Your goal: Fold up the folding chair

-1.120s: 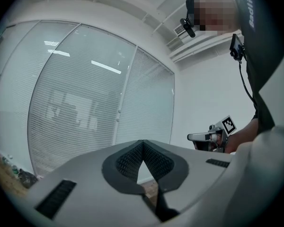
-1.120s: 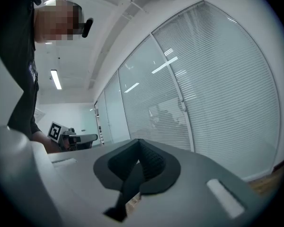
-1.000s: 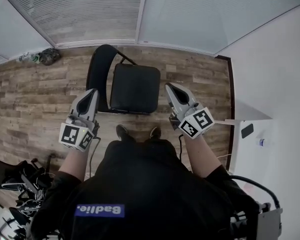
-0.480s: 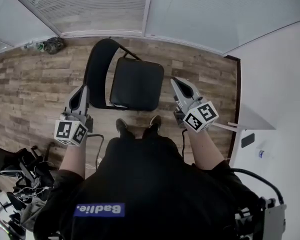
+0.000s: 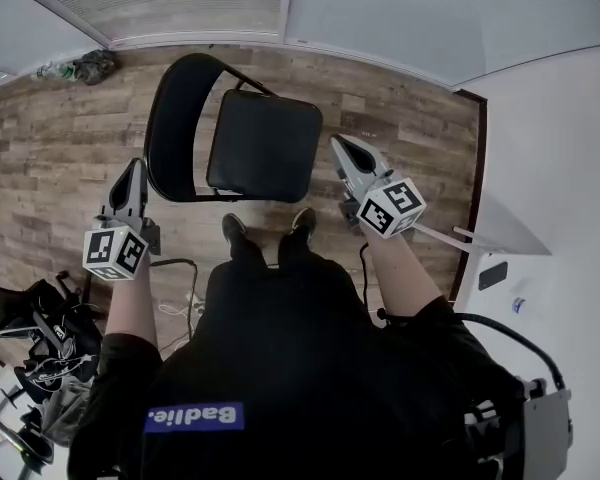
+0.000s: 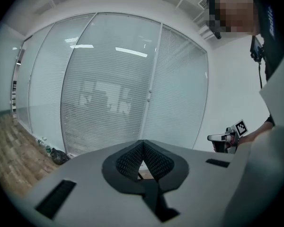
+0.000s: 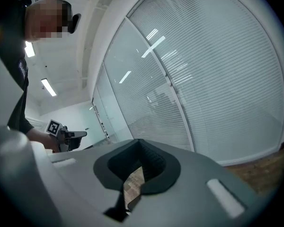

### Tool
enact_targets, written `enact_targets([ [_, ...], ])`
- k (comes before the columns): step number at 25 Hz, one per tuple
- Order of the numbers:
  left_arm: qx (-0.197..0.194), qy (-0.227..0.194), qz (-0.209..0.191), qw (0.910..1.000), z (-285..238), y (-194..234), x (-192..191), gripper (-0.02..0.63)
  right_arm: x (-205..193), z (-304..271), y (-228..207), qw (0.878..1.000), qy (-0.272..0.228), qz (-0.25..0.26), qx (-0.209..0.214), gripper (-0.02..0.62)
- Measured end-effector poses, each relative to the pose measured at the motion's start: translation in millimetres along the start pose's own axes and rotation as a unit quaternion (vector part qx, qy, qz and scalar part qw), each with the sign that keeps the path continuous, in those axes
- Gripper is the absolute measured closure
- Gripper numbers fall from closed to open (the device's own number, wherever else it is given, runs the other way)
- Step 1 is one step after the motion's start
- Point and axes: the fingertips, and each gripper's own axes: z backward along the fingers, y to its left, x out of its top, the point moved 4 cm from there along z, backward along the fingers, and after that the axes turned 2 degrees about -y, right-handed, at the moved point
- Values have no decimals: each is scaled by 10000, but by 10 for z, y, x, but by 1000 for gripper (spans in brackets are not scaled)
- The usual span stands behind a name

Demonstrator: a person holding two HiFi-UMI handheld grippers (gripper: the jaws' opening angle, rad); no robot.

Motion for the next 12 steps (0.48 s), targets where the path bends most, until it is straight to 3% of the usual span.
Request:
enact_targets([
  [12, 539, 1243, 72, 9908, -342, 528, -713, 601, -955, -185, -660, 9964, 466, -594, -387, 597],
])
